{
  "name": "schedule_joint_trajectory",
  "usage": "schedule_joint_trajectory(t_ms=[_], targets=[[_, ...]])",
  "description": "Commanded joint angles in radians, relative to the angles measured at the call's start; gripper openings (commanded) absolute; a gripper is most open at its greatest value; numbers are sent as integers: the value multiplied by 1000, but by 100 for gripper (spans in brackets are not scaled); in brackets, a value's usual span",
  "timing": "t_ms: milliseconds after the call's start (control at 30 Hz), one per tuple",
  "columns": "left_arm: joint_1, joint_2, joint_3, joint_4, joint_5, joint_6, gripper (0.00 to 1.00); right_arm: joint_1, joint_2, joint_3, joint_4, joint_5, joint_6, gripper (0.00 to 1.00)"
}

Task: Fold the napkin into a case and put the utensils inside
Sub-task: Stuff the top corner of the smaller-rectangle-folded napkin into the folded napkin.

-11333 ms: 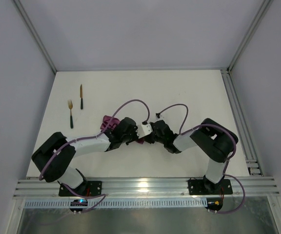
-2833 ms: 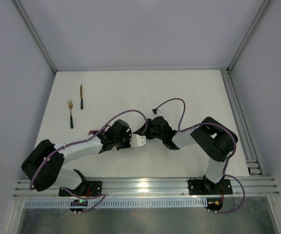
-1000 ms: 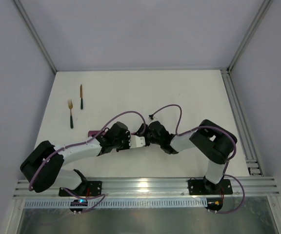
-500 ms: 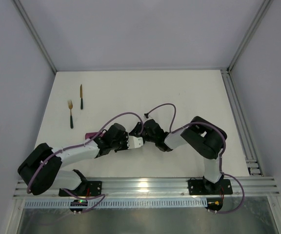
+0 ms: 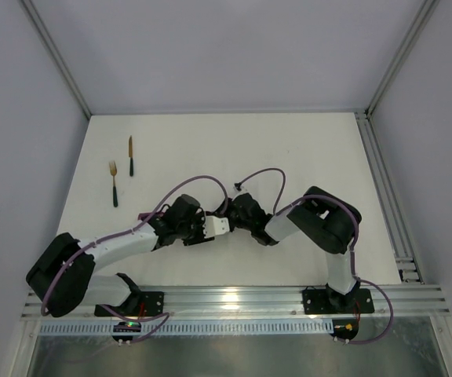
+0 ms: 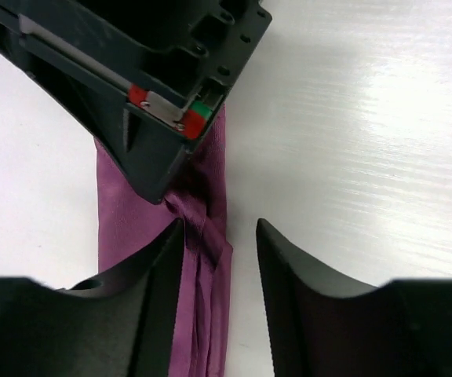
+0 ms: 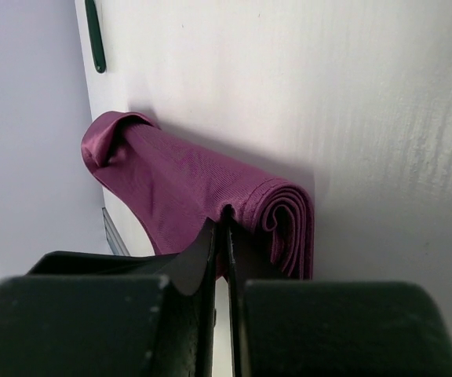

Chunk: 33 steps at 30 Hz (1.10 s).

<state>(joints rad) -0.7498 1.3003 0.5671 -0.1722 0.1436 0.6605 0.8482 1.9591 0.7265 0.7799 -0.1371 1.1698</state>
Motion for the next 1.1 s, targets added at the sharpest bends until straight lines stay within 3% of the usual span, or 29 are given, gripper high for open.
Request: schedule_joint_trajectory(t_ms=[0, 33, 67, 267, 533, 800, 933, 1067], targets=[[32, -35, 95, -107, 114, -71, 45, -11, 14, -12, 51, 36, -24, 4], [41, -36, 134, -146, 125, -96, 57, -9, 12, -13, 58, 36, -27, 4], [47, -35, 154, -165, 134, -111, 58, -9, 9, -13, 59, 36, -30, 4], [84, -6, 253, -207, 122, -242, 52, -9, -5, -18, 81, 31, -42, 4], [63, 152, 263, -191, 24, -242, 52, -5, -14, -41, 127, 47, -36, 4], [23, 194, 223, -119, -102, -240, 48, -1, -17, -42, 156, 48, -21, 4], [15, 214, 215, -102, -104, -240, 34, 2, -20, -42, 157, 48, -21, 4], [12, 228, 212, -107, -105, -225, 10, 2, -28, -48, 159, 53, -19, 4]])
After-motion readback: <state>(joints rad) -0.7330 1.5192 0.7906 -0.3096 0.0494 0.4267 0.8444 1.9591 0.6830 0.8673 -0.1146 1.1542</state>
